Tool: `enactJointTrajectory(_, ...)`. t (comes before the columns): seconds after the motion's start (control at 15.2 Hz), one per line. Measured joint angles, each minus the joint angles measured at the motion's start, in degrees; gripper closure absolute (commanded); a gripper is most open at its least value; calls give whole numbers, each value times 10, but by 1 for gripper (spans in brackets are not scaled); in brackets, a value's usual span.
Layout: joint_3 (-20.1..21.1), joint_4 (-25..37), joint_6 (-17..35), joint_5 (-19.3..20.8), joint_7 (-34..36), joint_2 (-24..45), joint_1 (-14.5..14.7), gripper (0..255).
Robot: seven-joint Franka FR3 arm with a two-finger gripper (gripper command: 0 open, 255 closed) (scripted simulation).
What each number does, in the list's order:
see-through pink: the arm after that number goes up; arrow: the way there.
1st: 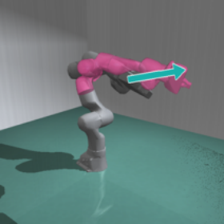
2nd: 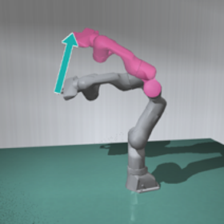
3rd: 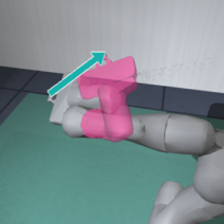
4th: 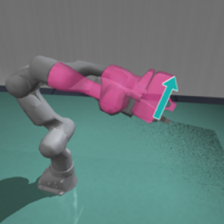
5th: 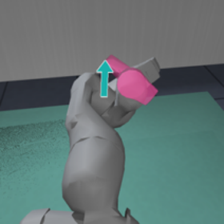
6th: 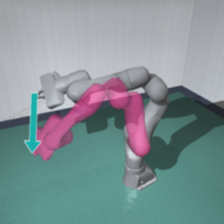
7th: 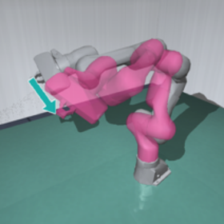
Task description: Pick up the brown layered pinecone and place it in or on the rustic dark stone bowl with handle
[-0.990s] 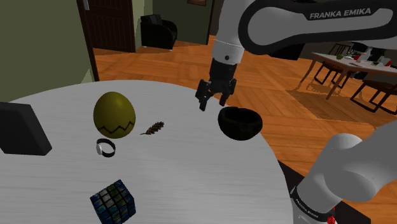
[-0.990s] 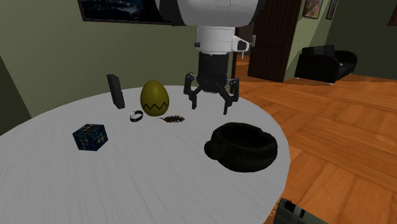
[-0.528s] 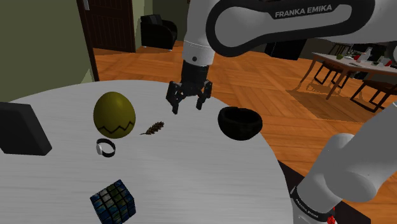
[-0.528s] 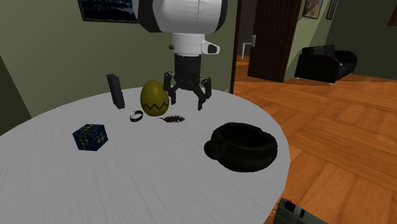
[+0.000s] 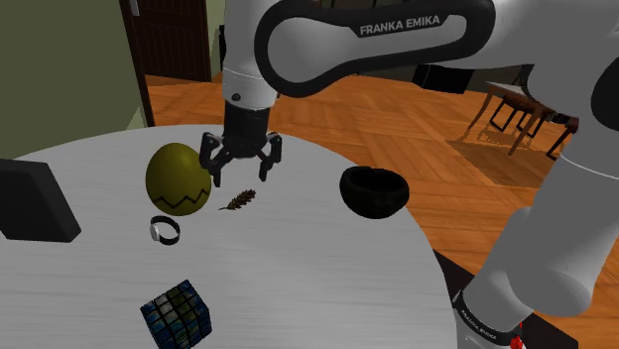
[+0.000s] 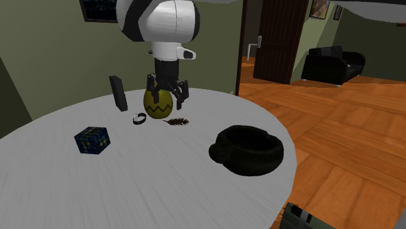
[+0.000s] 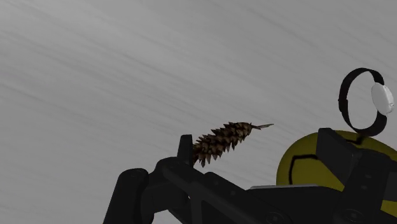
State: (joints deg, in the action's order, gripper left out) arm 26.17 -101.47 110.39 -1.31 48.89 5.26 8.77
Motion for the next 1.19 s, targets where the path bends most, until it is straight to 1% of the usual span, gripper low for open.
enactJointTrajectory(0.13,4,32,-2,14,22,31,10,0)
enactJointTrajectory(0.33,5,29,15,21,31,46,14,0)
enactJointTrajectory(0.59,5,11,41,25,34,54,16,0)
enactJointTrajectory(1.06,5,8,47,26,35,57,17,0)
enactJointTrajectory(1.12,5,8,47,26,35,57,17,255)
enactJointTrajectory(1.19,5,8,47,26,35,57,17,255)
